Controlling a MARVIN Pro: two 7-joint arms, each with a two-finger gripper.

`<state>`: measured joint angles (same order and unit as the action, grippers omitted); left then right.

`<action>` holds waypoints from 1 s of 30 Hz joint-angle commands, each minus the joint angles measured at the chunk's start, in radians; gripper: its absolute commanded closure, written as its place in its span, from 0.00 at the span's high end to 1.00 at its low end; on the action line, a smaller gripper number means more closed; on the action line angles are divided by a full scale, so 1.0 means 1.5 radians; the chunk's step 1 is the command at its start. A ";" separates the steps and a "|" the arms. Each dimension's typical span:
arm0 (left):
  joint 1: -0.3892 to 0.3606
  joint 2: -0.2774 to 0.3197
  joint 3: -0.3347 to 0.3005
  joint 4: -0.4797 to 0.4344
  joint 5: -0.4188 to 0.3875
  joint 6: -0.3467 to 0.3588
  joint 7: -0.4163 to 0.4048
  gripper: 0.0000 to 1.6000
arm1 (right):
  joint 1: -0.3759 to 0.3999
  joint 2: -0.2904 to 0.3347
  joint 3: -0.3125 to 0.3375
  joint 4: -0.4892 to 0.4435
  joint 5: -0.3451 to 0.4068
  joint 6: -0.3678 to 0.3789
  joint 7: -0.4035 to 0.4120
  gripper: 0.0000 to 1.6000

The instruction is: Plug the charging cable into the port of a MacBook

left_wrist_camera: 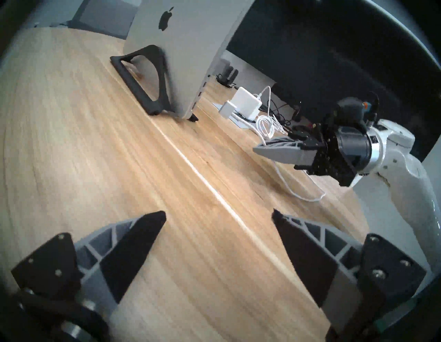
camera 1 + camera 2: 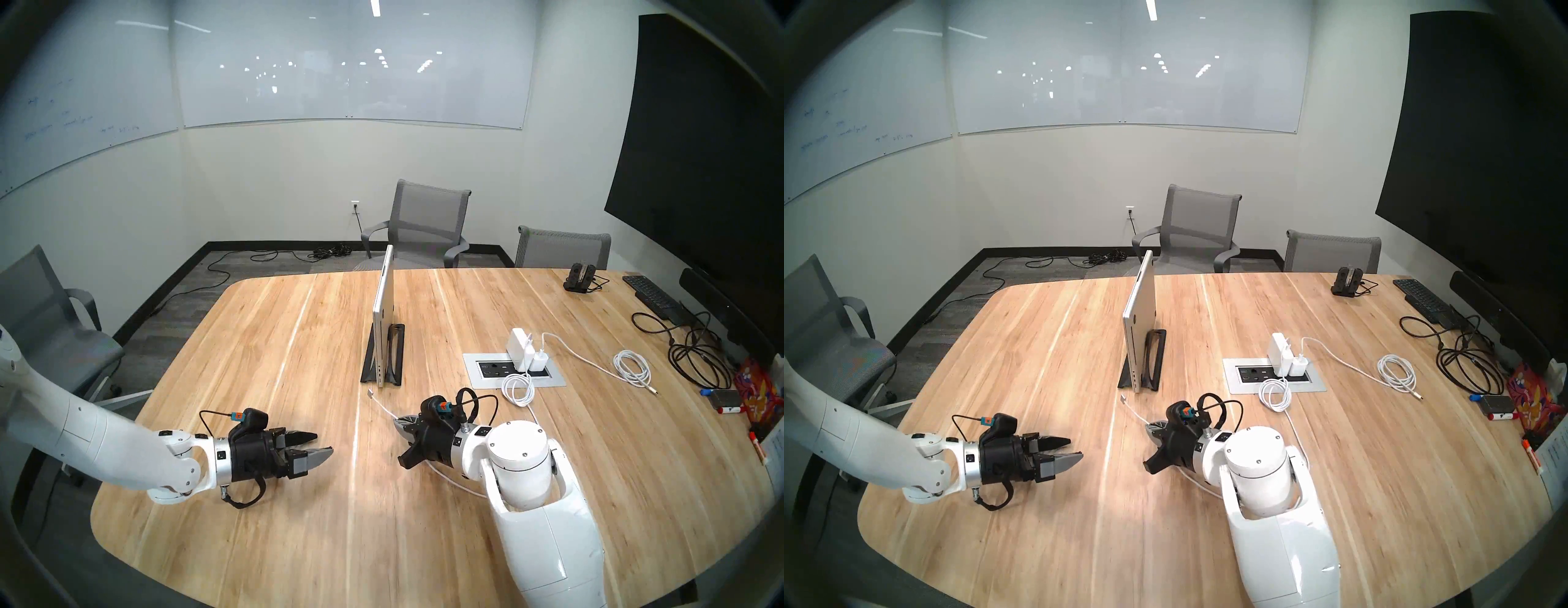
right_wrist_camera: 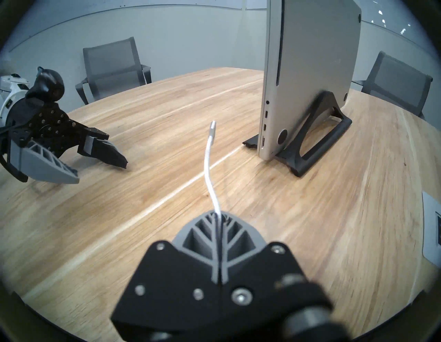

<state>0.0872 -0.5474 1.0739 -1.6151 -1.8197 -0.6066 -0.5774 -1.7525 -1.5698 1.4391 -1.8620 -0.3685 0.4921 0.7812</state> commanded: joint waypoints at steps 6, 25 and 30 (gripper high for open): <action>-0.100 0.053 0.045 -0.059 0.196 -0.109 0.132 1.00 | 0.003 -0.004 0.006 -0.020 0.005 0.008 0.006 0.00; -0.179 0.106 0.097 -0.188 0.392 -0.059 0.383 1.00 | 0.001 0.000 -0.018 -0.060 0.023 0.096 -0.006 0.00; -0.188 0.112 0.103 -0.202 0.419 -0.043 0.417 1.00 | -0.002 0.002 -0.026 -0.064 0.024 0.119 -0.025 0.00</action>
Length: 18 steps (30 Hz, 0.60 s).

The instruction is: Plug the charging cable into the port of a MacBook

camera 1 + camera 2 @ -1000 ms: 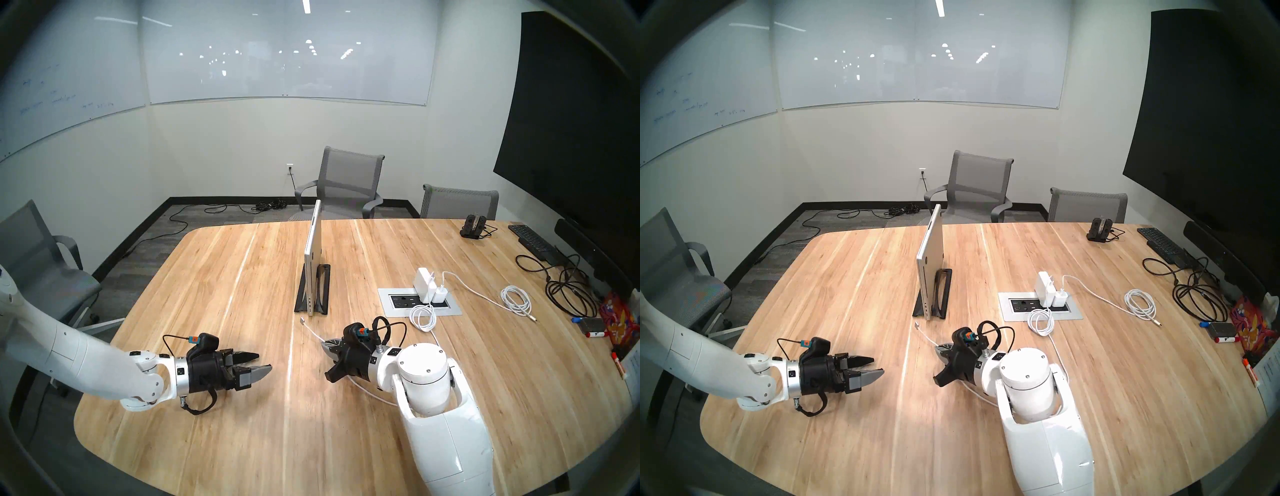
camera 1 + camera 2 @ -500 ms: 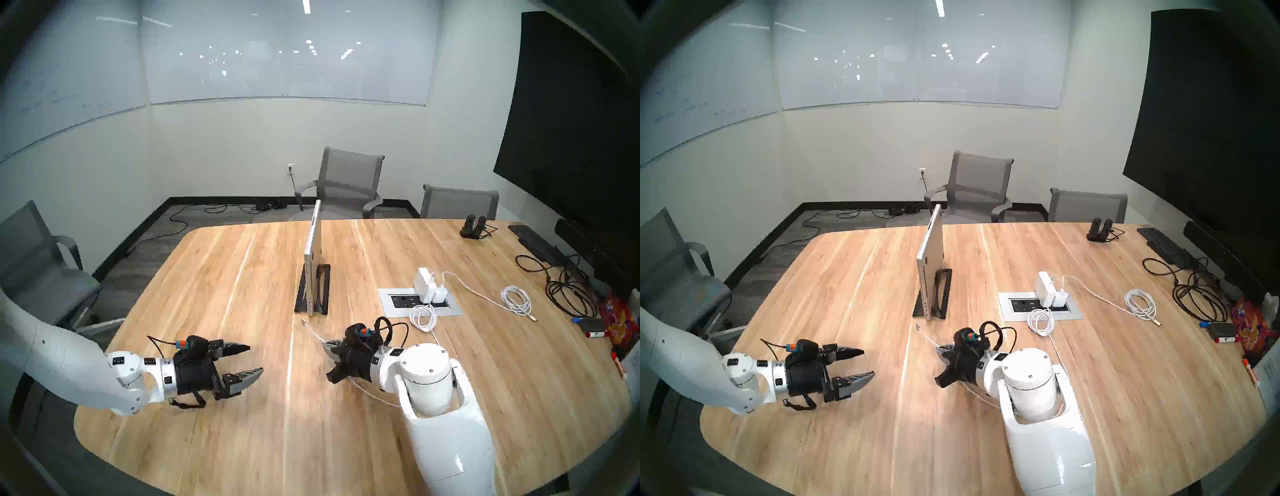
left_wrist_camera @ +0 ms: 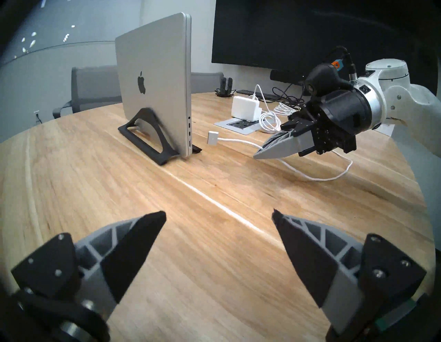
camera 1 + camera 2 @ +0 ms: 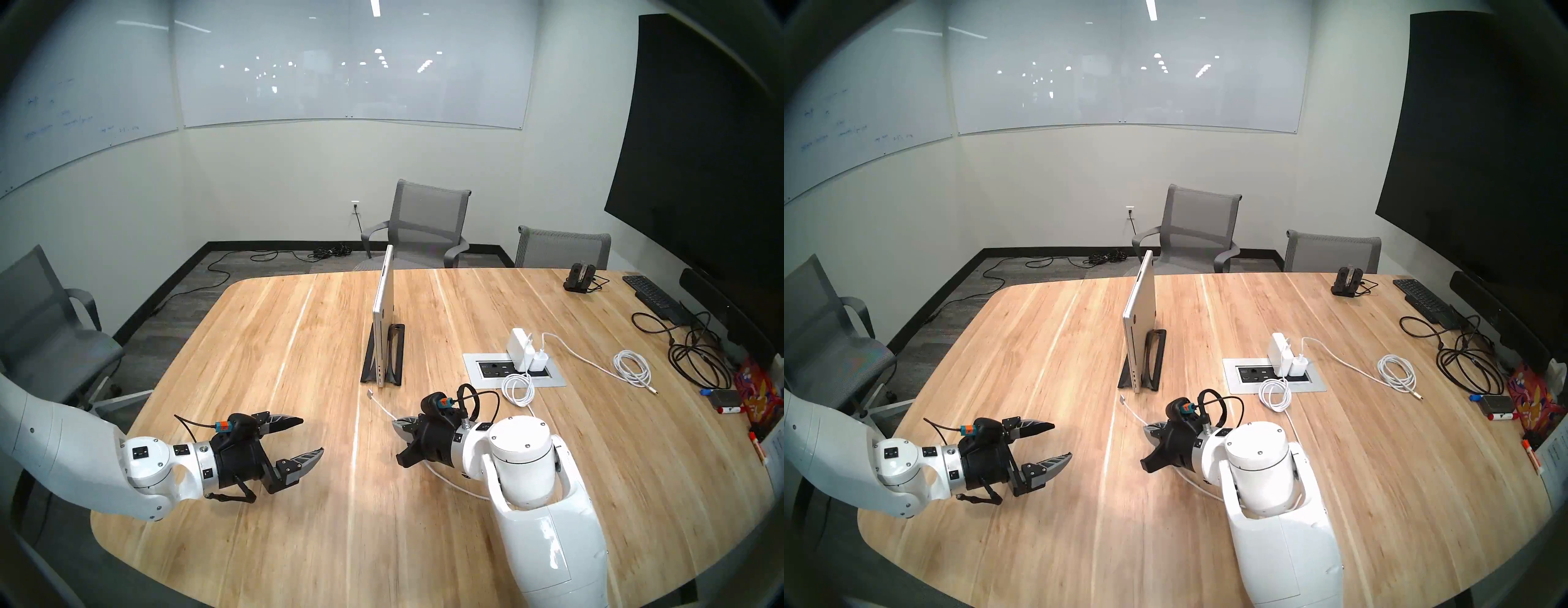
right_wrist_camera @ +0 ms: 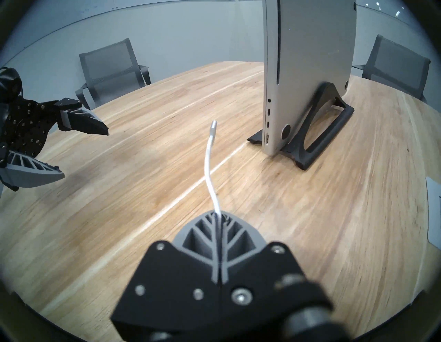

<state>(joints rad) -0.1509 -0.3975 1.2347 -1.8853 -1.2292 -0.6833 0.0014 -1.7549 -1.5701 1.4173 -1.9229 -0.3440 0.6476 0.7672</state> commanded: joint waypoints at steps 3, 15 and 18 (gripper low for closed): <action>-0.033 0.015 -0.003 -0.028 0.036 0.015 0.044 1.00 | -0.002 0.004 -0.016 -0.027 0.020 0.037 -0.032 0.00; -0.033 0.021 -0.006 -0.033 0.047 0.024 0.054 1.00 | 0.000 0.017 -0.054 -0.047 0.071 0.104 -0.123 0.00; -0.033 0.022 -0.006 -0.033 0.048 0.025 0.055 1.00 | 0.002 0.021 -0.064 -0.054 0.091 0.117 -0.150 0.00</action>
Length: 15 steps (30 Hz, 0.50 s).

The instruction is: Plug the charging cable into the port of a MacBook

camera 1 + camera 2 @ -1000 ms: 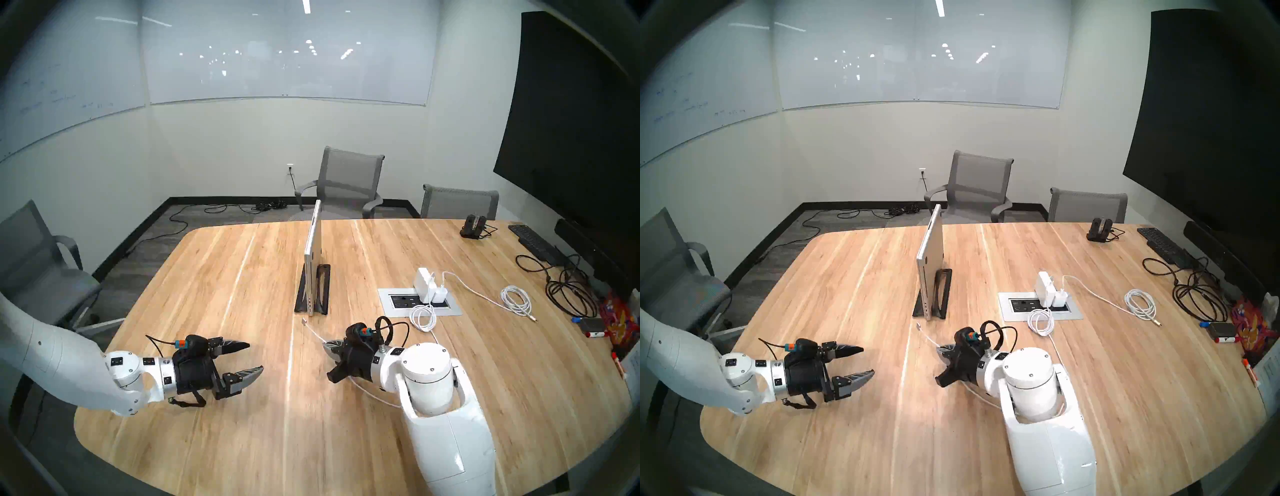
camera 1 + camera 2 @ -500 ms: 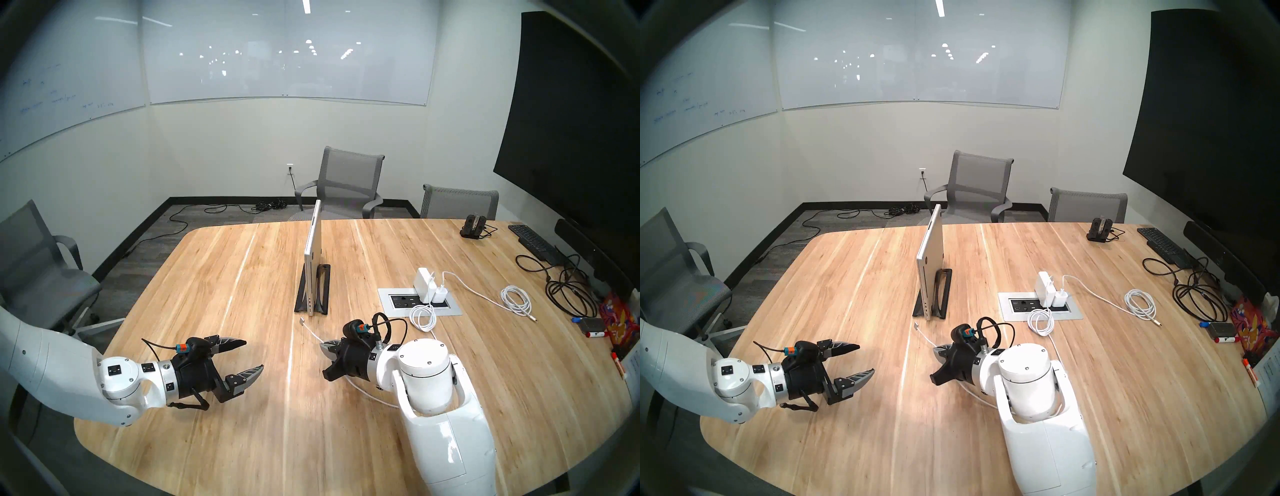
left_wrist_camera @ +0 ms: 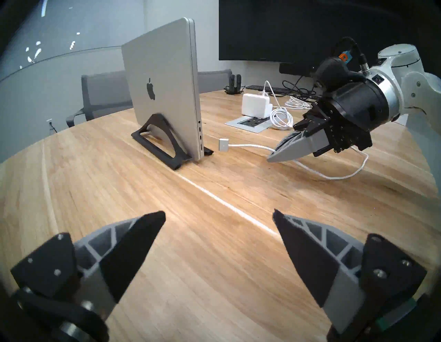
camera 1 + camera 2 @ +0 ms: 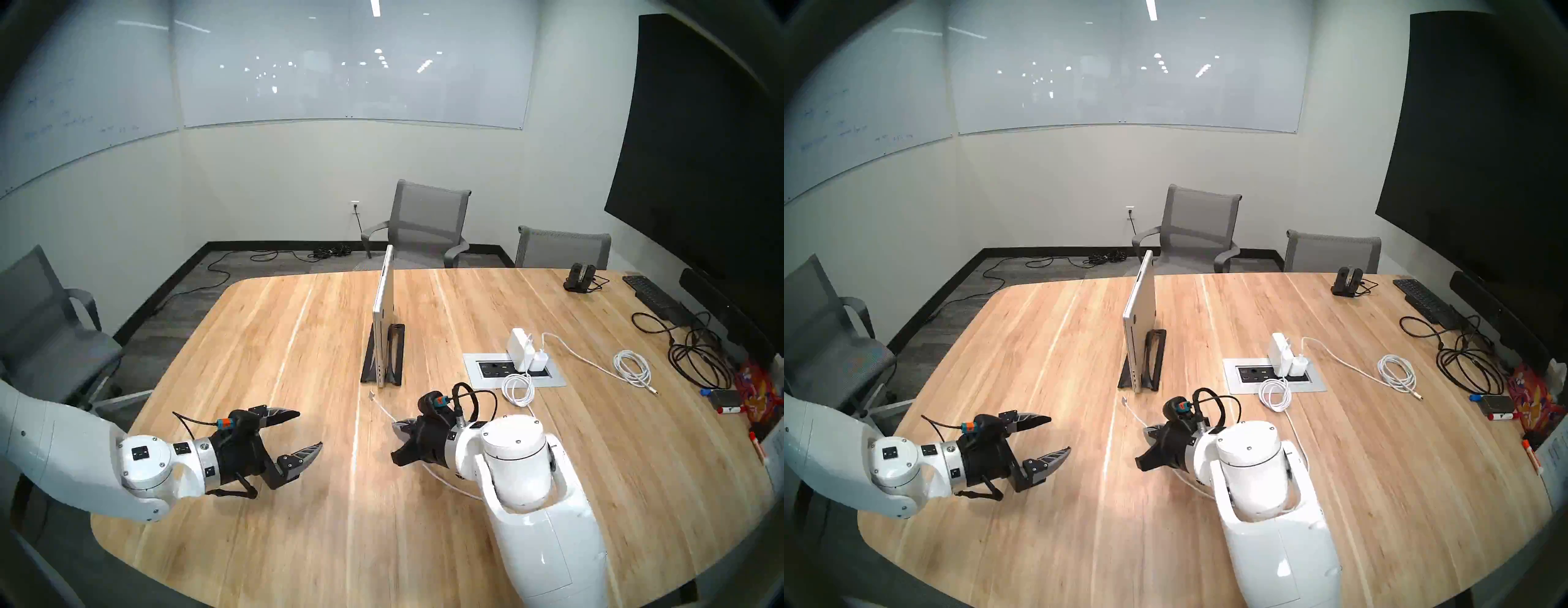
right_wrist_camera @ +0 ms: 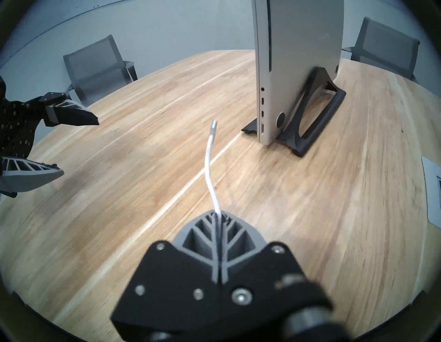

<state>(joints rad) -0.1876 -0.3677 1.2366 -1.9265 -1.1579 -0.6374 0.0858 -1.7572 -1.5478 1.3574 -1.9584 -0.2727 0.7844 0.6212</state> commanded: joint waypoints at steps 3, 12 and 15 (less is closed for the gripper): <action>-0.009 0.002 -0.007 -0.006 0.002 -0.005 0.000 1.00 | 0.006 0.011 -0.037 -0.036 0.062 0.036 -0.082 0.00; -0.008 0.003 -0.008 -0.006 0.003 -0.005 0.001 1.00 | 0.016 0.026 -0.080 -0.031 0.120 0.053 -0.174 0.00; -0.008 0.003 -0.008 -0.006 0.003 -0.005 0.001 1.00 | 0.020 0.032 -0.096 -0.026 0.138 0.060 -0.215 0.00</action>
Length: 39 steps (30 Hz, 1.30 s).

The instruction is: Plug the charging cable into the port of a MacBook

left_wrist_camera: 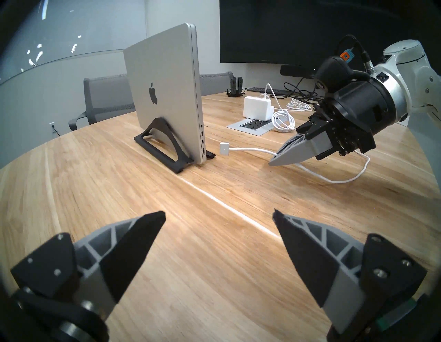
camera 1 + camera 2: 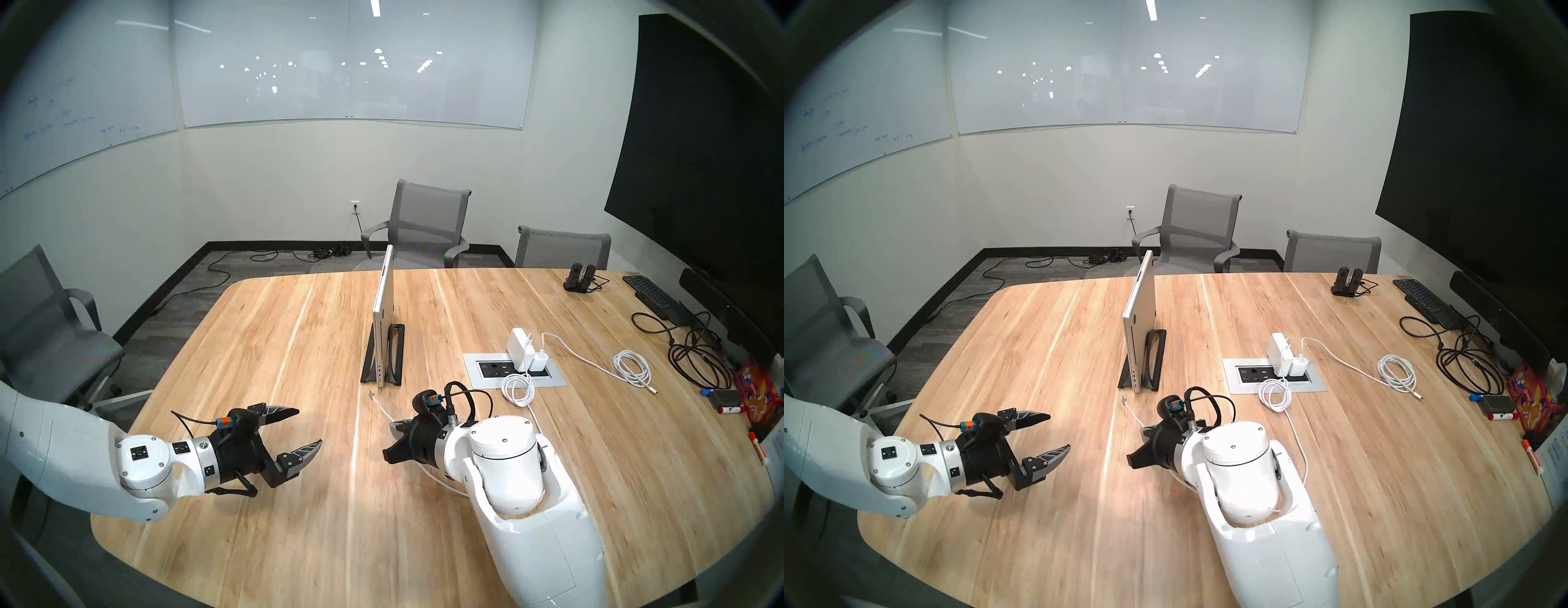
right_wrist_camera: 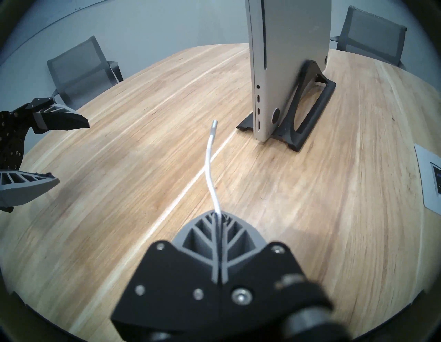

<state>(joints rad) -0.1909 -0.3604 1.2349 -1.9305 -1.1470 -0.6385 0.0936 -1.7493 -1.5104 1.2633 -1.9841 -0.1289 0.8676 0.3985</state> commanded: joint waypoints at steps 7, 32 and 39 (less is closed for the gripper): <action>-0.006 -0.001 -0.008 -0.004 -0.004 -0.003 -0.006 1.00 | 0.026 0.019 -0.066 -0.002 0.084 0.019 -0.155 0.00; -0.005 0.000 -0.009 -0.003 -0.006 -0.003 -0.009 1.00 | 0.050 0.056 -0.150 0.023 0.242 -0.029 -0.433 0.00; -0.005 0.000 -0.009 -0.003 -0.006 -0.003 -0.009 1.00 | 0.066 0.059 -0.170 0.039 0.263 -0.041 -0.471 0.00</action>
<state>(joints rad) -0.1911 -0.3574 1.2309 -1.9314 -1.1578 -0.6383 0.0773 -1.6861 -1.4174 1.0388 -1.9283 0.2356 0.8371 -0.2580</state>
